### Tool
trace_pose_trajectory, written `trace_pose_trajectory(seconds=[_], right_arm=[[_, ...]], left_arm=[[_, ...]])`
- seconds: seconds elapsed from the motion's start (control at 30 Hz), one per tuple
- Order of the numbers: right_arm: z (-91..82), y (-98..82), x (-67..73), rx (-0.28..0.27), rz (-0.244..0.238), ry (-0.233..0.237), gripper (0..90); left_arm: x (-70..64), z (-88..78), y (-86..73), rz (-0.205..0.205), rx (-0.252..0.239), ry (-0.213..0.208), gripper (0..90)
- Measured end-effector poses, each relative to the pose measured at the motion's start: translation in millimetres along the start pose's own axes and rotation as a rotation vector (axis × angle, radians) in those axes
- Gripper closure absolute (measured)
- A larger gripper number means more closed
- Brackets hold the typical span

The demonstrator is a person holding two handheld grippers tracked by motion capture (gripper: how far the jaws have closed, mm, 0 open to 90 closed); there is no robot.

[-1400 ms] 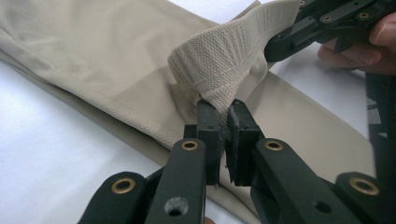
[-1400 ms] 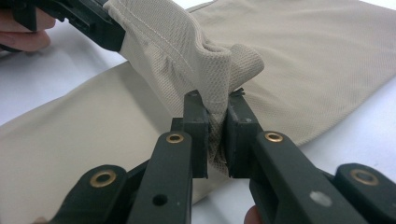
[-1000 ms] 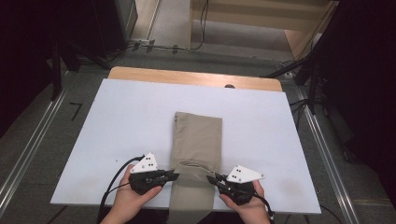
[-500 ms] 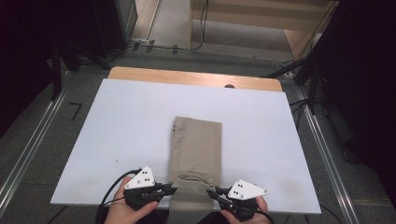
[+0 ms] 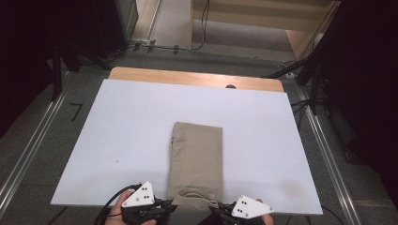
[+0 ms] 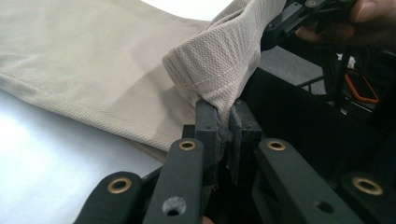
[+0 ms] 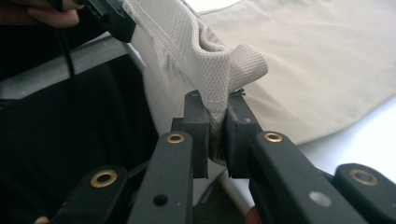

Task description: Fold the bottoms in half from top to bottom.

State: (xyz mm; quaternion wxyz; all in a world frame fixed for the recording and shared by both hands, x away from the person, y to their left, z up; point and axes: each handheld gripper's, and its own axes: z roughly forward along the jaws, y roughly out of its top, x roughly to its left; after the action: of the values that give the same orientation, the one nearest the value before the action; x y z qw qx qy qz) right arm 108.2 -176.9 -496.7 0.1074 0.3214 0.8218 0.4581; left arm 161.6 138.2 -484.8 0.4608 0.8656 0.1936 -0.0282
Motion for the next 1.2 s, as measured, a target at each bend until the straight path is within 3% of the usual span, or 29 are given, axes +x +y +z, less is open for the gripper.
trace_pose_trajectory(seconds=[0.07, 0.13, 0.2, 0.3, 0.4, 0.5, 0.6, 0.67, 0.83, 1.0, 1.2], right_arm=[[-0.8, -1.8, 1.4, 0.009, 0.000, 0.045, 59.4], [-0.7, -2.4, 1.3, 0.021, 0.005, 0.050, 37.9], [-3.0, -0.5, -1.6, -0.006, 0.041, 0.061, 25.5], [-9.5, 6.3, -8.7, -0.051, 0.077, 0.046, 13.2], [-13.0, 12.9, -18.0, -0.071, 0.085, 0.022, 8.8], [-13.0, 22.3, -28.6, -0.089, 0.087, -0.005, 6.7], [-12.5, 33.3, -37.4, -0.093, 0.079, -0.041, 0.0], [-11.5, 39.9, -44.2, -0.096, 0.067, -0.070, 0.0], [-3.7, 54.5, -71.0, -0.108, 0.093, -0.088, 0.0], [11.1, 66.9, -101.0, -0.106, 0.119, -0.110, 0.0], [32.1, 74.8, -141.1, -0.087, 0.149, -0.119, 0.0]], left_arm=[[-1.4, 0.8, -2.3, 0.004, 0.017, -0.004, 75.0], [-2.5, -0.4, -3.3, 0.003, -0.007, 0.011, 60.6], [-0.7, -3.5, 0.1, -0.018, -0.037, 0.016, 43.0], [7.1, -6.9, 4.3, -0.040, -0.076, 0.002, 27.1], [18.9, -6.5, 10.5, -0.029, -0.072, -0.009, 12.8], [31.6, -7.0, 20.8, -0.040, -0.104, -0.024, 10.5], [42.9, -7.2, 32.5, -0.025, -0.119, -0.024, 6.7], [51.7, -6.1, 40.2, -0.021, -0.126, -0.002, 1.0], [78.4, 0.5, 59.3, -0.024, -0.147, 0.027, 0.0], [111.7, 13.1, 76.1, -0.026, -0.130, 0.071, 0.0], [157.5, 30.6, 85.6, -0.105, -0.112, 0.118, 0.0]])
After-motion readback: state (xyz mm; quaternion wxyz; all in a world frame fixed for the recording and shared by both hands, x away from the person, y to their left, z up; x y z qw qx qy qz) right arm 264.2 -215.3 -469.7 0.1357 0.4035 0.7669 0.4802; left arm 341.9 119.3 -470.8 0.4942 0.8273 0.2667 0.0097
